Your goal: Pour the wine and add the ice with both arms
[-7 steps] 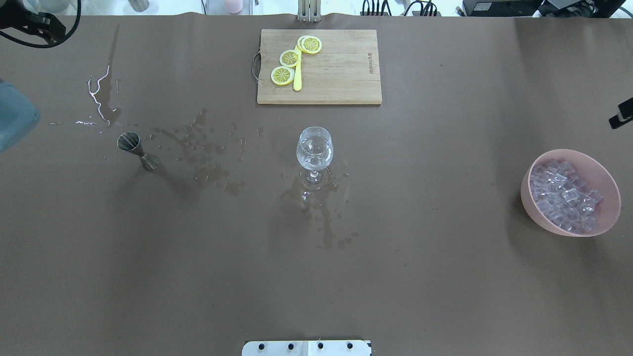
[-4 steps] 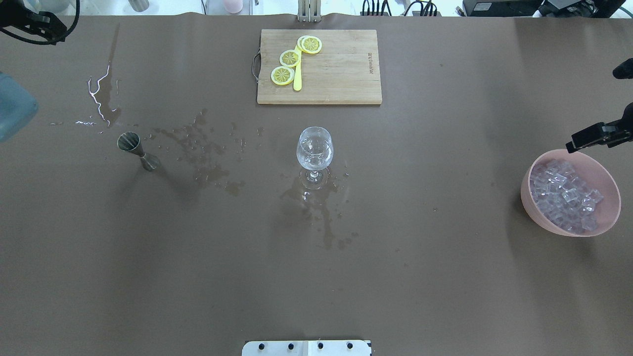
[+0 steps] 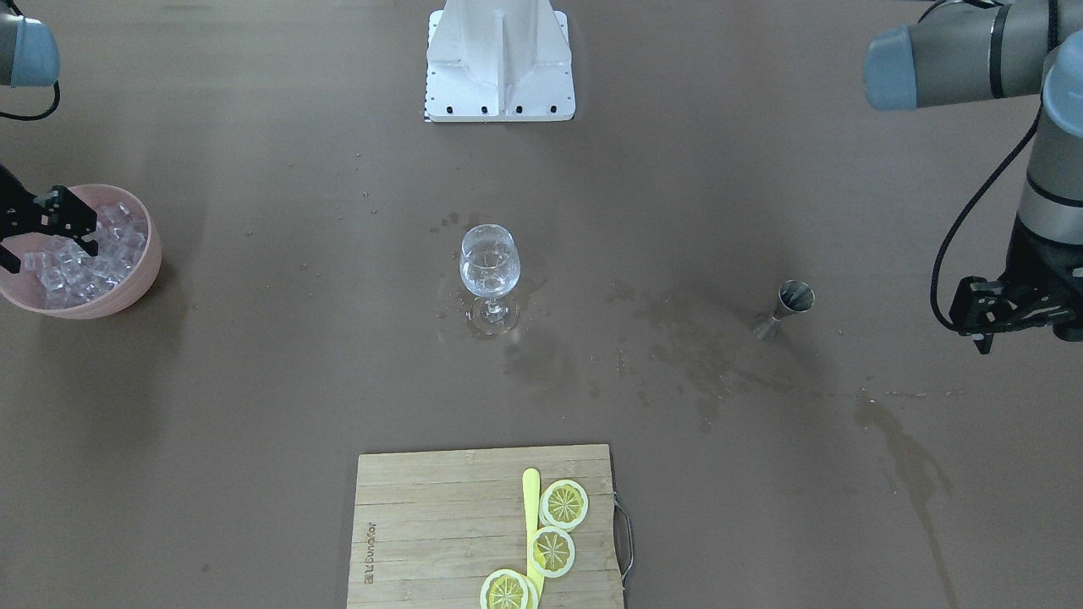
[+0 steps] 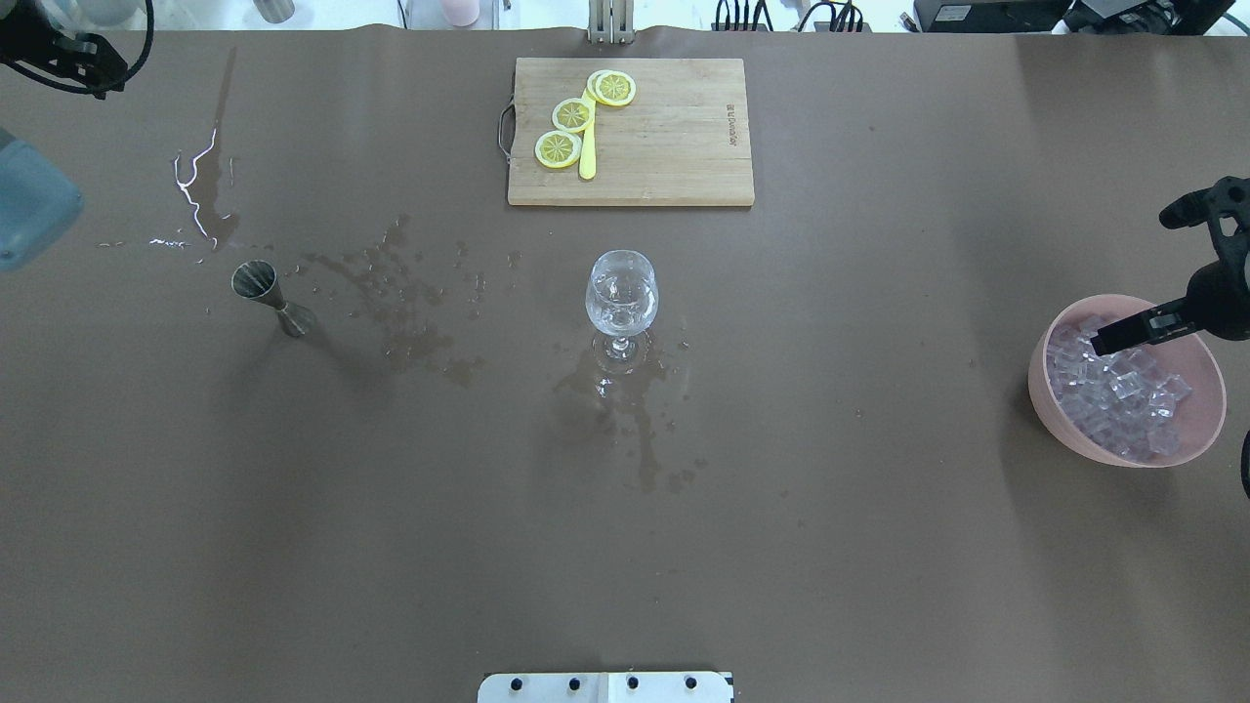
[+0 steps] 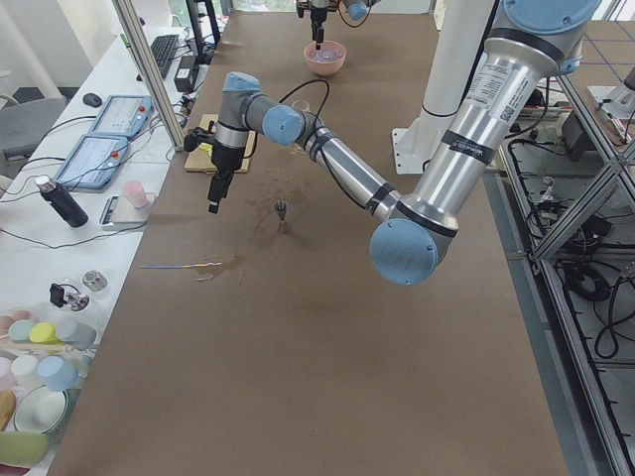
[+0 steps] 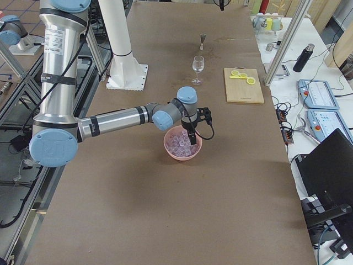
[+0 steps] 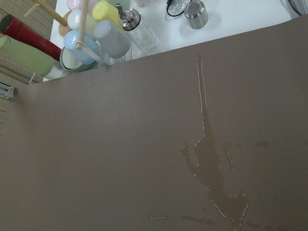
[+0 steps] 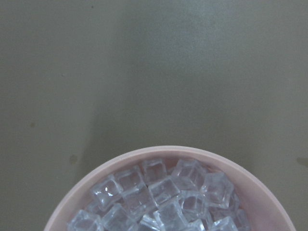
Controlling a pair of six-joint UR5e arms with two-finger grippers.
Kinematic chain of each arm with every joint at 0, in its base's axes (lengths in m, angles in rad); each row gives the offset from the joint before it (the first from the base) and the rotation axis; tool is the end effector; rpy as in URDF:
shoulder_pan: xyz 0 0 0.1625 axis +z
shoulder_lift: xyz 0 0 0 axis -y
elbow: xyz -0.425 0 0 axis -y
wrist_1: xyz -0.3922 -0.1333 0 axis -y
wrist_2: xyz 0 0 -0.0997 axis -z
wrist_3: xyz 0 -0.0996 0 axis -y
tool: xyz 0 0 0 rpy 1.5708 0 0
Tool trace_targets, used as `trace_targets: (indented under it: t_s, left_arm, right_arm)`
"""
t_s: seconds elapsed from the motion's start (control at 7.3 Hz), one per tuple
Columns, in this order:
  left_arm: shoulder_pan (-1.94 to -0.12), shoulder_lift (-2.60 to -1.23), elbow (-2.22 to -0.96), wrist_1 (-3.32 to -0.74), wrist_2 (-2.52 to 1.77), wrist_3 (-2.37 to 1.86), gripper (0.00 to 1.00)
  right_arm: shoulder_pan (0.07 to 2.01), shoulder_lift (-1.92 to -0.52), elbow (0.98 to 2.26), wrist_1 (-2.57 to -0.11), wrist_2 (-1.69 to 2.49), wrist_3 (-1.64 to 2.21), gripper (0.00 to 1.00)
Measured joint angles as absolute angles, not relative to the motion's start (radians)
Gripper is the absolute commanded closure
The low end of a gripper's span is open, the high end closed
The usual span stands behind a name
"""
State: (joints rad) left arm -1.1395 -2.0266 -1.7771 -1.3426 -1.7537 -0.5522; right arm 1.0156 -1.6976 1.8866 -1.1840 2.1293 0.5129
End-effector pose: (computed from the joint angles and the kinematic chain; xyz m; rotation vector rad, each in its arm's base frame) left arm 0.1579 -0.6187 0.3499 0.2965 0.3631 -0.0790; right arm -0.1746 -0.4343 0.5270 0.2064 -0.7531 -0.2009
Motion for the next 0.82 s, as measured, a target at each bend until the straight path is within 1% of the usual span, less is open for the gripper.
trace_targets:
  t_s: [0.14, 0.41, 0.55, 0.69, 0.82]
  left_arm:
    - [-1.14, -2.026, -1.773, -1.342, -1.754, -0.552, 0.02]
    - [-1.14, -2.026, -1.77, -1.341, -1.754, -0.552, 0.02]
    - [-1.14, -2.027, -1.769, -1.34, -1.755, -0.553, 0.02]
    - [-1.143, -2.03, -1.77, -1.34, -1.756, -0.553, 0.02]
    - [-1.145, -2.031, -1.77, -1.339, -1.756, -0.554, 0.02]
  right_arm:
    - [0.994, -1.704, 1.885, -1.183, 2.114, 0.514, 0.02]
    - [0.962, -1.713, 1.882, -1.188, 2.104, 0.512, 0.17]
    - [0.951, -1.717, 1.881, -1.189, 2.098, 0.51, 0.21]
    - [0.941, -1.722, 1.881, -1.19, 2.085, 0.508, 0.29]
    - [0.933, -1.728, 1.881, -1.191, 2.072, 0.506, 0.41]
